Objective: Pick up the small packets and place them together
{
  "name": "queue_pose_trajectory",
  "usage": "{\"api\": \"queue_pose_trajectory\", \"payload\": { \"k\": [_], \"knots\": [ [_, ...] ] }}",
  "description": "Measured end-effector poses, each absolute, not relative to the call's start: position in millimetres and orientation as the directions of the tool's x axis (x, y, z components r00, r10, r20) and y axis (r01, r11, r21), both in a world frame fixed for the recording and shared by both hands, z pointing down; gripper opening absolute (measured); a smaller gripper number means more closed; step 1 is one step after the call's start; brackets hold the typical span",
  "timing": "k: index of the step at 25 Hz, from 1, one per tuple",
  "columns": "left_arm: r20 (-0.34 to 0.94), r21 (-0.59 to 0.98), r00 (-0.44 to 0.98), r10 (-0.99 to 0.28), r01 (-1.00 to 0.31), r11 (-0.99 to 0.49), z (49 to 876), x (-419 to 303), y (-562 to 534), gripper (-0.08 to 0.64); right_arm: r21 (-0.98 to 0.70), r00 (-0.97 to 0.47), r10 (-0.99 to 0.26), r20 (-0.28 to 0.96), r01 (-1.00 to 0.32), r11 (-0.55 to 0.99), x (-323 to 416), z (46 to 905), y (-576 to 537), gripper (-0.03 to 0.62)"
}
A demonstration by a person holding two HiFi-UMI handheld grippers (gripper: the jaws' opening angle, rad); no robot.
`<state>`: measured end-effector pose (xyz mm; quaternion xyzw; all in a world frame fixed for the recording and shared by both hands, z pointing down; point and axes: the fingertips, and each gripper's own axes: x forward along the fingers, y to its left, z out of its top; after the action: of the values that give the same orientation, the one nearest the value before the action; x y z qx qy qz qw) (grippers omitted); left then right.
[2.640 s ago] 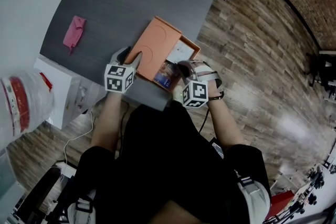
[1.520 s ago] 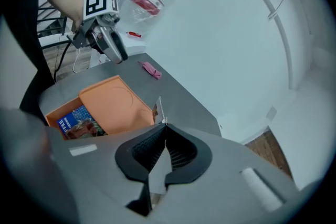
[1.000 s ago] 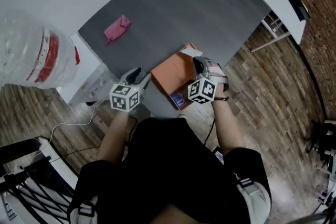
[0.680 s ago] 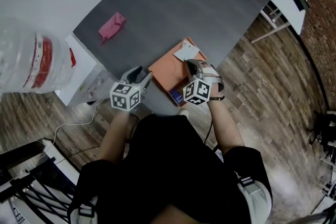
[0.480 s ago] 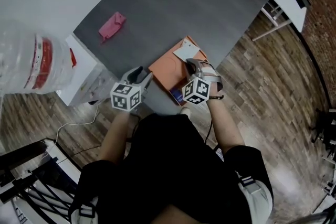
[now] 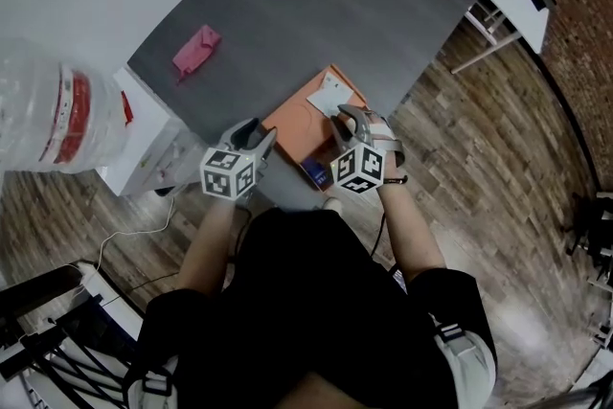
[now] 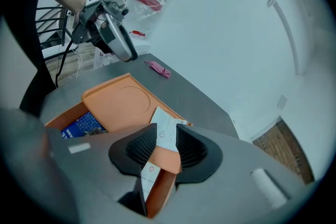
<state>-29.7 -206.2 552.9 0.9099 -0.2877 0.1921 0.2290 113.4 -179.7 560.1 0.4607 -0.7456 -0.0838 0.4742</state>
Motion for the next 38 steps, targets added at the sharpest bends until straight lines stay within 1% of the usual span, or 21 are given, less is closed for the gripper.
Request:
{"api": "queue_pose_trajectory", "payload": {
  "k": [4,9,15,20,26,29,33,38],
  "knots": [
    [0.450,0.293,0.785,-0.426,-0.580,-0.760,539,-8,-207,0.196,0.553,-0.127,-0.793,0.597,-0.650,0.520,127,537,-173,0.115],
    [0.399,0.268,0.811,-0.428,-0.550,-0.791,521,17,-206,0.187,0.497,-0.123,-0.818,0.562,-0.740,0.452,155,514,-156,0.110],
    [0.360,0.257,0.833,-0.421,-0.522,-0.813,512,37,-200,0.172,0.468,-0.059,-0.826,0.560,-0.801,0.374,198,509,-130,0.103],
    [0.354,0.247,0.843,-0.406,-0.503,-0.829,509,50,-195,0.169,0.456,-0.049,-0.825,0.563,-0.814,0.360,209,509,-122,0.098],
    [0.350,0.243,0.845,-0.406,-0.500,-0.831,505,50,-189,0.164,0.385,-0.113,-0.802,0.587,-0.832,0.399,196,518,-120,0.092],
    [0.367,0.254,0.839,-0.402,-0.506,-0.824,512,44,-183,0.164,0.332,-0.160,-0.746,0.647,-0.821,0.464,184,536,-121,0.092],
    [0.398,0.263,0.829,-0.392,-0.513,-0.817,525,36,-176,0.163,0.212,-0.221,-0.604,0.766,-0.799,0.562,164,572,-115,0.095],
    [0.414,0.283,0.821,-0.393,-0.526,-0.802,535,27,-172,0.163,0.074,-0.259,-0.458,0.851,-0.803,0.591,147,604,-110,0.100]
  ]
}}
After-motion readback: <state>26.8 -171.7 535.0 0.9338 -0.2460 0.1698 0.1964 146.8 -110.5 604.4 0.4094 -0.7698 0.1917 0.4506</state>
